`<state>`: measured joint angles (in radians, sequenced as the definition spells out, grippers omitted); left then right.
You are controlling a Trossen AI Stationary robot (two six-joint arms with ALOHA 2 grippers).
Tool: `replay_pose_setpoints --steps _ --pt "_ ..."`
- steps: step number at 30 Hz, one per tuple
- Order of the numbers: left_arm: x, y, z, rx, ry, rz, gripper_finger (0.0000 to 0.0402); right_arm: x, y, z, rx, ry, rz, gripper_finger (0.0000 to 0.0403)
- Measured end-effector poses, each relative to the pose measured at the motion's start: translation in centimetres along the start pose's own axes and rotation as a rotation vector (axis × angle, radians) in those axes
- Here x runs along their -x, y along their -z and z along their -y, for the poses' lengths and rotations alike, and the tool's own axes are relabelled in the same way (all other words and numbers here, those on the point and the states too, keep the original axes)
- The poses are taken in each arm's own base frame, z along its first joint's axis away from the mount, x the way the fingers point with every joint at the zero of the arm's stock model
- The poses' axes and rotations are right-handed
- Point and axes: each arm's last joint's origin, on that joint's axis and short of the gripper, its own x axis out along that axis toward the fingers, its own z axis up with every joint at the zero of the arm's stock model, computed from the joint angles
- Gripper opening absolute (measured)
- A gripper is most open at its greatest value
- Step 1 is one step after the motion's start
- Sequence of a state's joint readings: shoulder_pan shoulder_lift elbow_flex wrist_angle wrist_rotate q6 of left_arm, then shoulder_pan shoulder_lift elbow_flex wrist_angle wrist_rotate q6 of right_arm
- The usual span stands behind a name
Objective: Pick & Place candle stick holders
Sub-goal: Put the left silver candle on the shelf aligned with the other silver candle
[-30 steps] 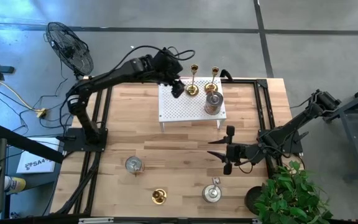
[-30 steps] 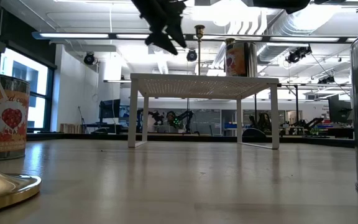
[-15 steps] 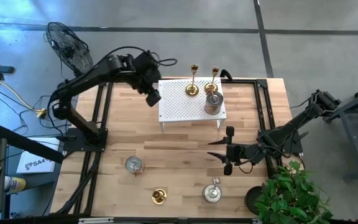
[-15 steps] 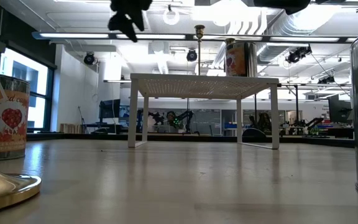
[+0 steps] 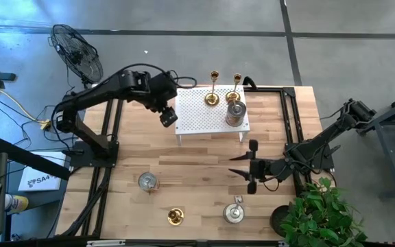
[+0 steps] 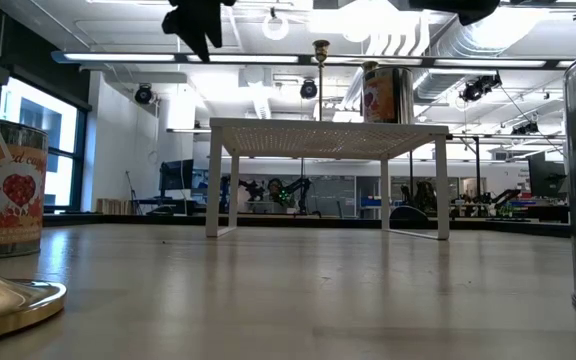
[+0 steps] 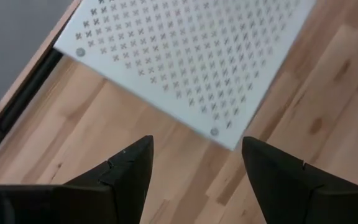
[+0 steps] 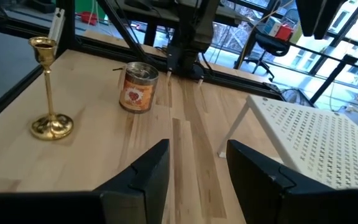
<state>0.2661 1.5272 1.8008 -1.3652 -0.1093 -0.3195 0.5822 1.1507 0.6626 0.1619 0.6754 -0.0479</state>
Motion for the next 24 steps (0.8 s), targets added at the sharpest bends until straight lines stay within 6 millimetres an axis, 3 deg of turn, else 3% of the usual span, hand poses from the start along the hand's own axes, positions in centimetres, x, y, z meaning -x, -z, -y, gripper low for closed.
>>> replay_pose_setpoints --steps 3,10,15,24 --pt "0.1 0.5 0.8 -0.058 -0.061 -0.005 0.0241 0.0 0.0 0.0 -0.010 -0.003 0.000 0.0153" --pt "1.1 1.9 3.2 -0.164 -0.430 0.146 0.0241 0.0 0.0 -0.1 -0.023 -0.017 0.001 0.0153" --pt "1.6 2.9 5.0 -0.255 -0.442 0.181 0.0241 0.0 0.0 -0.1 -0.033 -0.027 0.001 0.0153" --pt "3.5 3.8 6.1 -0.317 -0.546 0.342 0.0241 0.0 -0.2 -0.1 -0.047 -0.036 0.019 0.0153"
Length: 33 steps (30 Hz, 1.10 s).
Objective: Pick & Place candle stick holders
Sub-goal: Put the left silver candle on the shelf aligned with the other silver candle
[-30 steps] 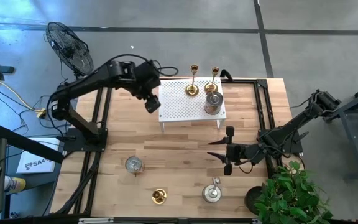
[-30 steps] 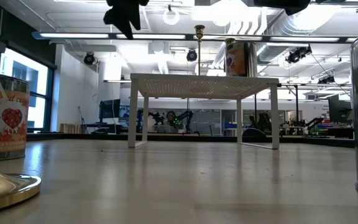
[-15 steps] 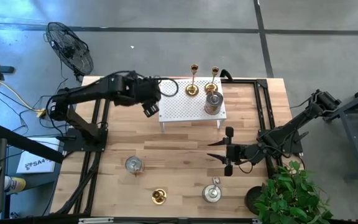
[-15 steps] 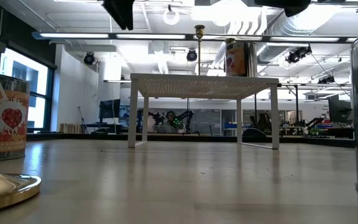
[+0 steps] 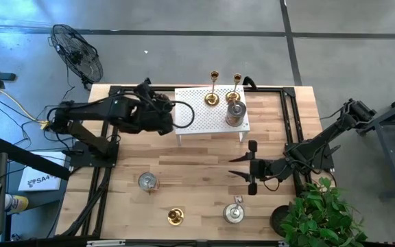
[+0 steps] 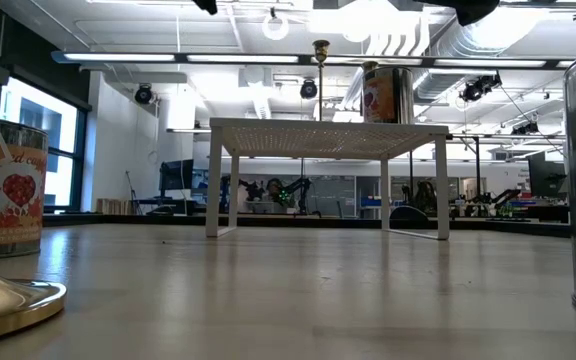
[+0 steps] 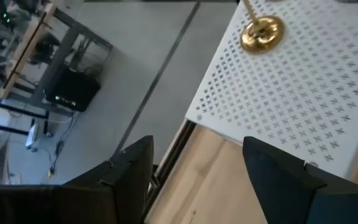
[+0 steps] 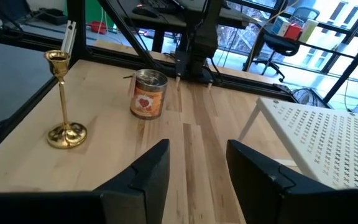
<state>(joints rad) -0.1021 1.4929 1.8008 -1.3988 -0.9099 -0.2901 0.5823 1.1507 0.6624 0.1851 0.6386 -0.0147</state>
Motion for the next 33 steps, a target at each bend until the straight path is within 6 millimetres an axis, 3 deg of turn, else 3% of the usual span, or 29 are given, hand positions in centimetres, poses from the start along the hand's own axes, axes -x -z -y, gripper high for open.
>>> replay_pose_setpoints --steps 9,13,20,26,29,33 --pt "1.2 0.6 -0.2 0.050 0.040 0.004 0.0247 0.0 0.0 0.0 -0.018 -0.002 0.003 0.0153" --pt "1.2 0.8 -0.3 0.055 0.042 -0.011 0.0283 0.0 -0.1 0.0 -0.020 -0.003 0.006 0.0153" --pt "1.2 1.2 -0.5 0.046 0.013 -0.036 0.0387 0.0 -0.1 0.0 -0.020 -0.003 0.006 0.0152" --pt "1.2 1.4 -0.5 0.055 0.022 -0.056 0.0387 0.0 -0.1 0.0 -0.020 -0.004 0.007 0.0147" --pt "1.3 1.9 -0.3 0.024 0.135 -0.137 0.0387 0.0 -0.1 0.0 -0.020 -0.004 0.007 0.0145" --pt "1.7 2.3 0.6 0.057 0.473 -0.297 0.0387 0.0 -0.1 0.0 -0.020 -0.004 0.007 0.0145"
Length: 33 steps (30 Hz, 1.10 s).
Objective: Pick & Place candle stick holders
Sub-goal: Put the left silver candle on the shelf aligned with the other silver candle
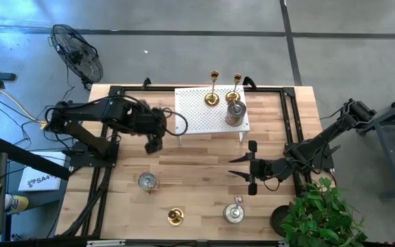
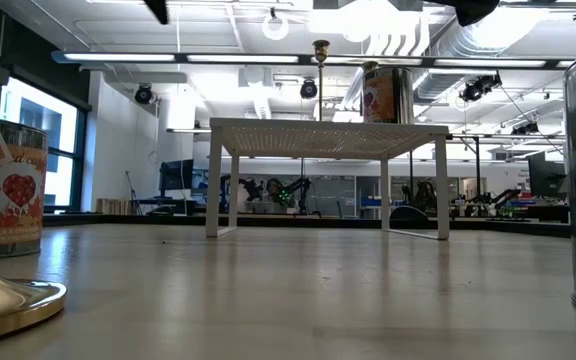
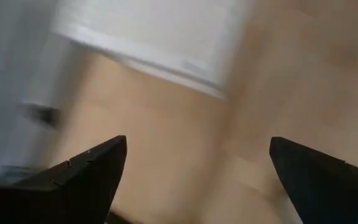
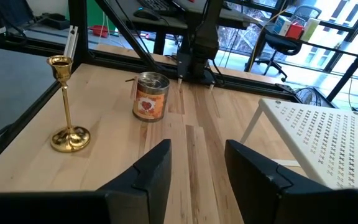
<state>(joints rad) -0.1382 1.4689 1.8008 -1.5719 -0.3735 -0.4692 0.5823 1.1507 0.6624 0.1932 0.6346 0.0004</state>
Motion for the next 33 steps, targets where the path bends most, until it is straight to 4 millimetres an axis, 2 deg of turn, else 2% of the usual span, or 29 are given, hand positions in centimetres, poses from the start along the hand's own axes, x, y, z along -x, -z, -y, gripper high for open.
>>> replay_pose_setpoints --steps 3,6,11,15,20,28,33 --pt "0.2 0.4 0.6 0.076 0.224 -0.121 0.0388 0.0 0.0 0.0 0.005 0.000 0.000 0.0145" --pt "0.3 0.5 1.0 0.142 0.319 -0.188 0.0388 0.0 0.0 0.0 0.017 0.000 0.000 0.0145" --pt "0.5 0.8 1.7 0.232 0.308 -0.205 0.0388 0.0 0.0 0.0 0.025 -0.001 0.000 0.0145" --pt "-0.1 2.0 3.3 0.257 0.275 -0.251 0.0388 0.0 0.0 -0.1 0.026 -0.031 -0.001 0.0144" --pt "-1.5 4.0 5.3 0.243 0.214 -0.327 0.0388 0.0 0.0 -0.1 0.028 -0.048 -0.002 0.0145" --pt "-4.9 7.6 7.6 0.335 0.017 -0.393 0.0388 0.0 0.1 -0.1 0.050 -0.049 -0.009 0.0145" --pt "-6.5 8.8 9.3 0.338 0.100 -0.430 0.0388 0.0 0.1 -0.2 0.051 -0.065 -0.007 0.0146"
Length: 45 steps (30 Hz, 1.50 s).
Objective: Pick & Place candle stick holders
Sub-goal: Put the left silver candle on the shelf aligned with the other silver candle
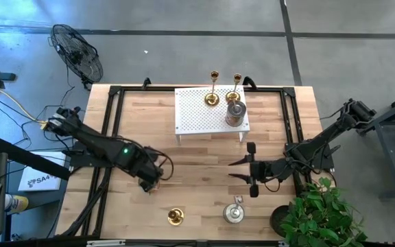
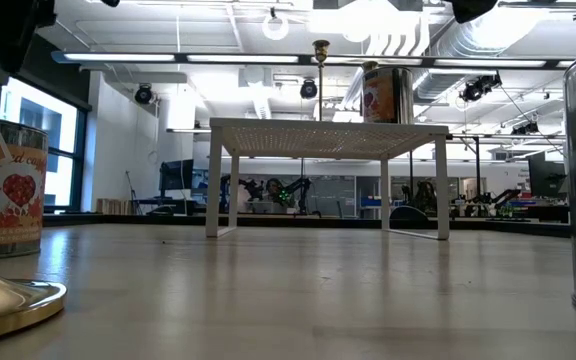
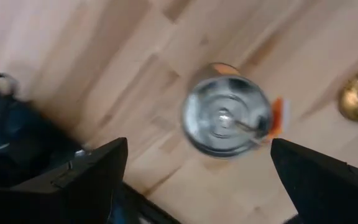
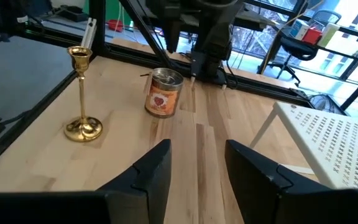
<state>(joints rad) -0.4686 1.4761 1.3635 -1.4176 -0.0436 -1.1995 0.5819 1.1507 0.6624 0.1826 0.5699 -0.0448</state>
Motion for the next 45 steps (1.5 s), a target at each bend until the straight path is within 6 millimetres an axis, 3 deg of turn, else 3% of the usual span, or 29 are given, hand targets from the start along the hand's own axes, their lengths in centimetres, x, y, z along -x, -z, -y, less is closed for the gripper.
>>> replay_pose_setpoints --steps 13,33,45 --pt "-0.6 -0.2 0.8 0.059 0.047 0.068 0.0388 0.0 0.0 0.0 -0.021 -0.011 0.002 0.0145" --pt "-6.1 -0.4 4.3 -0.018 -0.109 -0.114 0.0388 0.0 0.0 -0.2 -0.042 -0.057 -0.004 0.0146" --pt "-8.0 -0.4 4.6 -0.047 -0.146 -0.126 0.0388 0.0 0.0 -0.2 -0.069 -0.066 -0.003 0.0146"
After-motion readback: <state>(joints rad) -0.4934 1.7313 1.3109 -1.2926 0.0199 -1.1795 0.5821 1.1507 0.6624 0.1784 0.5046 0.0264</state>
